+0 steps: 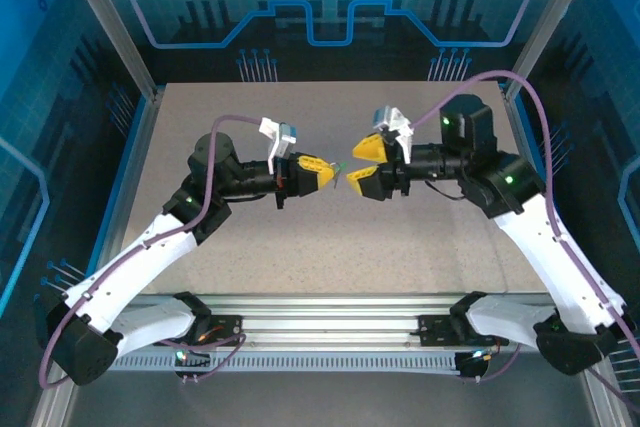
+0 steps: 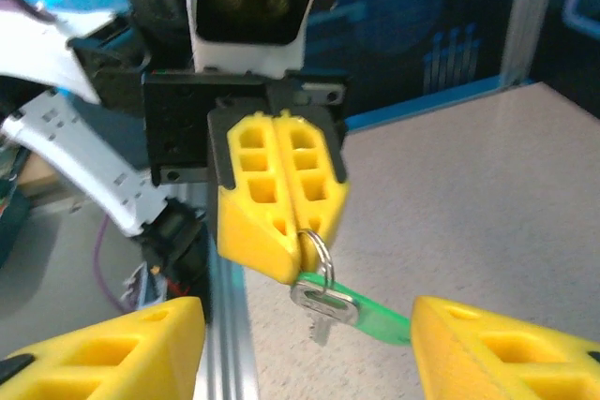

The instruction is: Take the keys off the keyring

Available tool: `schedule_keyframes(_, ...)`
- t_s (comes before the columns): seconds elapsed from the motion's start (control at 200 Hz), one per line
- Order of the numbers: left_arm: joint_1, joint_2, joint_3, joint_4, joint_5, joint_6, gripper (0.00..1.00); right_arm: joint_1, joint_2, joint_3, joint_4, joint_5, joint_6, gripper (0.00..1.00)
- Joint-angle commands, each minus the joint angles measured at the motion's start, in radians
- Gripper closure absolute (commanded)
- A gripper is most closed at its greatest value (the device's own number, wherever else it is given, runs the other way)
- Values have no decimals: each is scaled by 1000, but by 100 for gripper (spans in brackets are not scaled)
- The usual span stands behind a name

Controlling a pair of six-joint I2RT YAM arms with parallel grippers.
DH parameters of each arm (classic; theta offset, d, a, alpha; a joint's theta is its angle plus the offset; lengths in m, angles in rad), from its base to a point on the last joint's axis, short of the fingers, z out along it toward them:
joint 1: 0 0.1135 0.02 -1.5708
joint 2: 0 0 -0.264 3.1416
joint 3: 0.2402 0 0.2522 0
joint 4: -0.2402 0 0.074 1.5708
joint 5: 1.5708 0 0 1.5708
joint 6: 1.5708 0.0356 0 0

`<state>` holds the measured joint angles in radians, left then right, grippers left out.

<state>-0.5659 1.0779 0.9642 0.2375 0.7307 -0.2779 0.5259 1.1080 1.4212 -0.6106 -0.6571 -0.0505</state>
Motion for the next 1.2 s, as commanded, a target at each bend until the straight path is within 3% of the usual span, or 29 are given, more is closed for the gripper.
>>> schedule_keyframes(0.0,-2,-20,-16,40,-73,16,100,-16,-72,-101,230,108,140,33)
schedule_keyframes(0.035,-2,-20,-21,50,-80,11,100,-19,-101,-155,295,135,180,23)
schedule_keyframes(0.06,-3,-20,-25,60,-84,8,100,-21,-121,-196,356,150,210,3)
schedule_keyframes(0.07,-3,-21,-26,64,-85,6,100,-21,-128,-210,381,157,223,1)
schedule_keyframes(0.16,-3,-23,-40,105,-94,-9,100,-25,-192,-355,582,224,353,0)
schedule_keyframes(0.265,-3,-18,-40,119,-108,-23,100,-30,-220,-479,787,149,447,0)
schedule_keyframes(0.405,-2,-4,-33,147,-111,-47,100,-51,-183,-524,872,49,509,29)
schedule_keyframes(0.545,-10,6,-33,162,-114,-40,100,-101,-124,-621,1166,-41,687,28)
schedule_keyframes(0.646,-17,6,-45,198,-113,-38,100,-112,-79,-662,1395,-97,792,33)
schedule_keyframes(0.796,-21,12,-41,220,-83,-41,100,-106,-42,-639,1427,-187,801,50)
schedule_keyframes(1.046,-22,7,-31,169,-96,7,100,-117,-117,-701,1402,-135,770,50)
schedule_keyframes(1.196,-21,9,-30,171,-86,10,100,-112,-128,-689,1363,-178,762,54)
